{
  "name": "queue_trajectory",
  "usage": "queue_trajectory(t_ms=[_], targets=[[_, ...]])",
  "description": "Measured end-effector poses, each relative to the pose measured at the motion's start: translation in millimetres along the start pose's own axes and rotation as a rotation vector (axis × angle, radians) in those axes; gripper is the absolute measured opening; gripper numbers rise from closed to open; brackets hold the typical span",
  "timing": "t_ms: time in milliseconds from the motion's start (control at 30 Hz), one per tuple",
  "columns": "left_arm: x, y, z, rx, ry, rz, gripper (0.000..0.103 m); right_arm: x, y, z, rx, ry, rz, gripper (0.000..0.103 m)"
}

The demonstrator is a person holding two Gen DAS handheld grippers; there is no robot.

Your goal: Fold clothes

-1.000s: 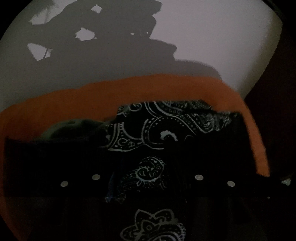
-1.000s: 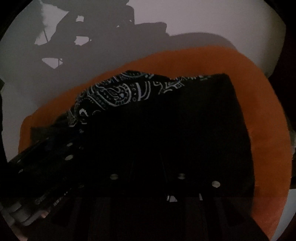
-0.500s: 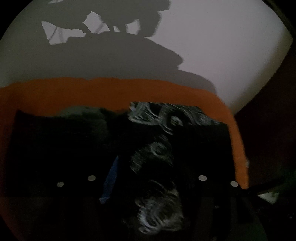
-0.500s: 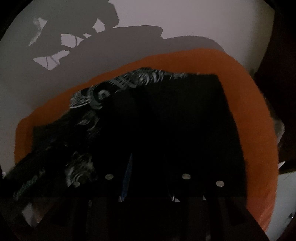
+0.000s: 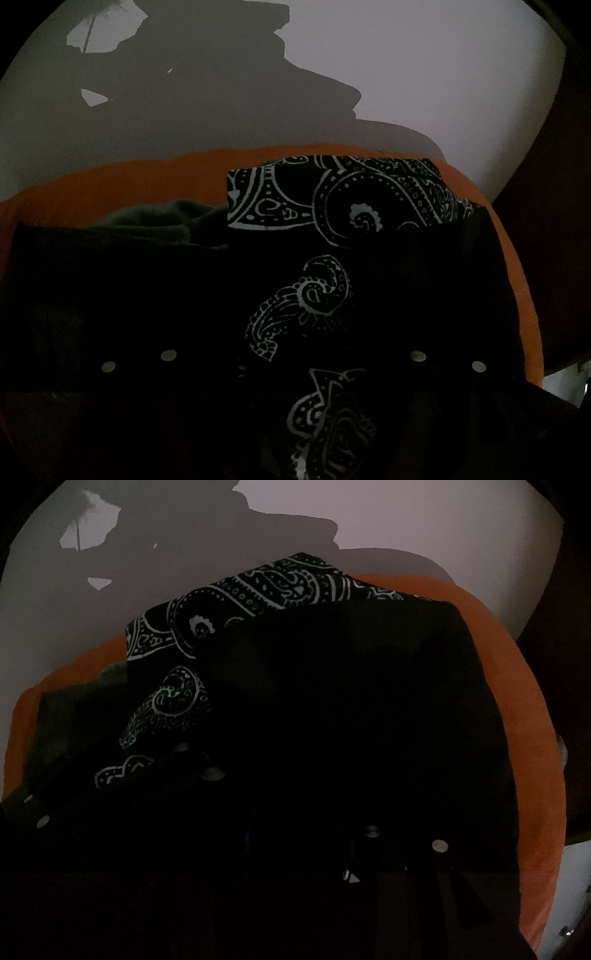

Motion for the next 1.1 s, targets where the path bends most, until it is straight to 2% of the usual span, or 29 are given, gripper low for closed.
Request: queue_trajectory(t_ms=[100,167,233,300,367,500,533,600,833,900,1033,1100], targets=[[0.2,0.2,-22.5,0.002,-0.036,0.042,0.072,-8.8,-6.7,-2.8,-0.021,-0.023,-0.037,0.033],[-5.7,0.7,-40.4,0.001,-0.098,0.064,0.072,-15.9,-8.1,-15.3,-0.027,-0.039,-0.046,0.033],[-12.5,-4.9,-66.5,-0.042,-0.171,0.032,0.072,-24.9,-8.5,-34.7,-0.003,-0.039,-0.020,0.032],[-19.5,-8.4,-97.4,-0.077,-0.151,0.026,0.073,-36.7,-11.0,-61.6,0.031,-0.007,0.002,0.032],[-31.6,-9.0,-110.3,-0.055,-0.133,0.067,0.073,-52.7,-13.5,-64.4,0.035,-0.038,-0.005,0.032],[-66.3,-20.7,-82.9,-0.022,-0.224,0.079,0.073,-90.1,-18.2,-47.9,0.024,-0.094,-0.011,0.032],[-72.2,-26.3,-82.0,-0.027,-0.220,0.069,0.074,-98.3,-19.3,-52.1,0.022,-0.072,-0.016,0.032],[-79.7,-30.1,-87.5,-0.003,-0.195,0.118,0.074,-111.5,-18.9,-61.2,0.036,-0.052,-0.013,0.032],[-88.4,-41.8,-100.9,0.000,-0.194,0.180,0.075,-167.9,-3.2,-74.8,0.192,-0.146,0.029,0.031],[-90.3,-45.4,-104.4,-0.004,-0.196,0.193,0.075,-167.5,8.4,-92.5,0.239,-0.090,0.080,0.031],[-94.1,-54.5,-109.2,-0.010,-0.200,0.212,0.075,-161.9,32.6,-108.2,0.231,0.014,0.126,0.031],[-93.4,-59.0,-106.8,0.011,-0.212,0.196,0.074,-164.7,31.4,-99.0,0.248,-0.001,0.143,0.031]])
Point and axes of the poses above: each gripper's, at about its wrist camera, not at the fingertips, and z roughly the way its jaws point, y to its right, x to its top, the point moved 3 cm from there along z, roughly the way its jaws point, and after that the axes turned 3 degrees about x, right-handed, at the moved point
